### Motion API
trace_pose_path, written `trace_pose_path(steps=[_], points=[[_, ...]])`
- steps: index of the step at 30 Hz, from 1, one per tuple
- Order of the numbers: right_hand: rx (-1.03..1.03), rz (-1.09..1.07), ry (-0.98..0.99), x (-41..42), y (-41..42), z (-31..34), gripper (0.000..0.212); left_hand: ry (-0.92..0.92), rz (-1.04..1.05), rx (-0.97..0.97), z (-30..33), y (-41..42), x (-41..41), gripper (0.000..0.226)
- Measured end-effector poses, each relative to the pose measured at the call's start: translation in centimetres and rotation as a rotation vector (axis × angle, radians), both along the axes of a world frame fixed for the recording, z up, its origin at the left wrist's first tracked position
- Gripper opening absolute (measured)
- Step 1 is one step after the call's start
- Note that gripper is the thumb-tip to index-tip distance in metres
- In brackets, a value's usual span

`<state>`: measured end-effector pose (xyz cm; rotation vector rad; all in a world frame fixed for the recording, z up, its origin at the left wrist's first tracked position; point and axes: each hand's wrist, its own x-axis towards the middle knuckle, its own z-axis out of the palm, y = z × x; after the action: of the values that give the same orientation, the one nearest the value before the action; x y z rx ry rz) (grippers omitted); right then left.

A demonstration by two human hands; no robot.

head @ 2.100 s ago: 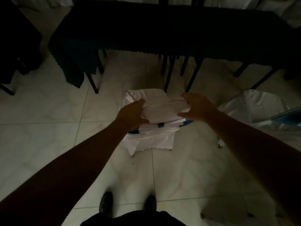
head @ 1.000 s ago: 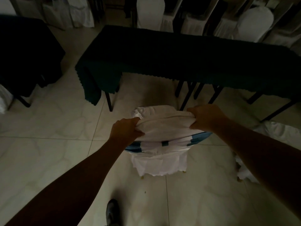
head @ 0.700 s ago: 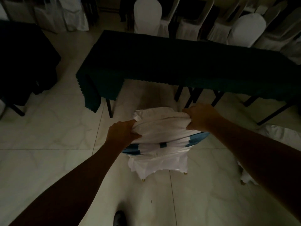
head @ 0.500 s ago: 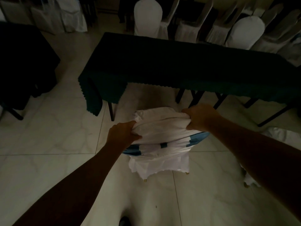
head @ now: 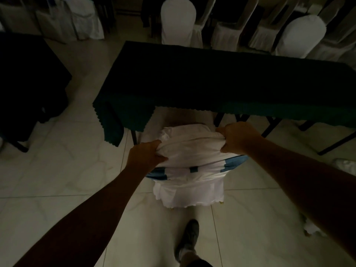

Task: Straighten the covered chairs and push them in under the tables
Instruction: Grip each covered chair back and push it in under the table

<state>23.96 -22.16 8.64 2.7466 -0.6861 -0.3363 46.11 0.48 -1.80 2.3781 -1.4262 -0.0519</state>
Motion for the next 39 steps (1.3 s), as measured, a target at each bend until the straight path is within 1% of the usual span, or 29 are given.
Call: trace_pose_path(steps=[2, 6, 10, 12, 14, 16, 20, 23, 25, 28, 31, 33, 39], points=[[0.000, 0.002, -0.002, 1.2, -1.9, -0.2, 0.074, 0.001, 0.006, 0.003, 0.1, -2.0, 1.0, 0.042], [0.039, 0.024, -0.023, 3.6, -6.9, -0.8, 0.066, -0.034, 0.029, 0.009, 0.3, -6.6, 3.2, 0.045], [0.079, 0.039, -0.049, 5.9, -12.2, -1.0, 0.060, 0.003, 0.045, 0.032, 0.4, -11.7, 5.5, 0.044], [0.098, 0.035, -0.059, 6.8, -13.9, -1.3, 0.055, -0.008, 0.052, 0.046, 0.3, -13.3, 6.5, 0.044], [0.093, 0.060, -0.069, 7.6, -15.9, -1.8, 0.056, -0.020, 0.058, 0.066, 0.1, -15.1, 7.4, 0.044], [0.090, 0.088, -0.089, 8.4, -17.6, -2.0, 0.062, -0.036, 0.064, 0.071, -0.1, -16.7, 8.3, 0.044], [0.113, 0.061, -0.107, 10.2, -20.0, -1.9, 0.052, -0.014, 0.078, 0.095, -0.1, -19.2, 10.7, 0.051], [0.124, 0.047, -0.120, 11.9, -20.8, -2.4, 0.048, 0.014, 0.056, 0.123, 0.2, -20.7, 13.0, 0.058], [0.121, 0.042, -0.125, 13.1, -21.0, -2.8, 0.049, -0.010, 0.039, 0.128, 0.6, -21.2, 14.6, 0.061], [0.111, 0.031, -0.132, 15.2, -21.0, -3.0, 0.051, -0.055, 0.014, 0.139, 1.1, -21.8, 17.1, 0.055], [0.110, 0.009, -0.133, 17.3, -21.1, -2.9, 0.054, -0.061, -0.004, 0.172, 1.9, -22.3, 19.6, 0.049], [0.108, -0.006, -0.145, 18.6, -21.3, -2.8, 0.057, -0.061, -0.008, 0.178, 2.3, -22.5, 20.9, 0.050], [0.143, -0.053, -0.194, 21.1, -21.6, -3.9, 0.055, -0.109, -0.037, 0.191, 2.4, -24.1, 23.7, 0.049]])
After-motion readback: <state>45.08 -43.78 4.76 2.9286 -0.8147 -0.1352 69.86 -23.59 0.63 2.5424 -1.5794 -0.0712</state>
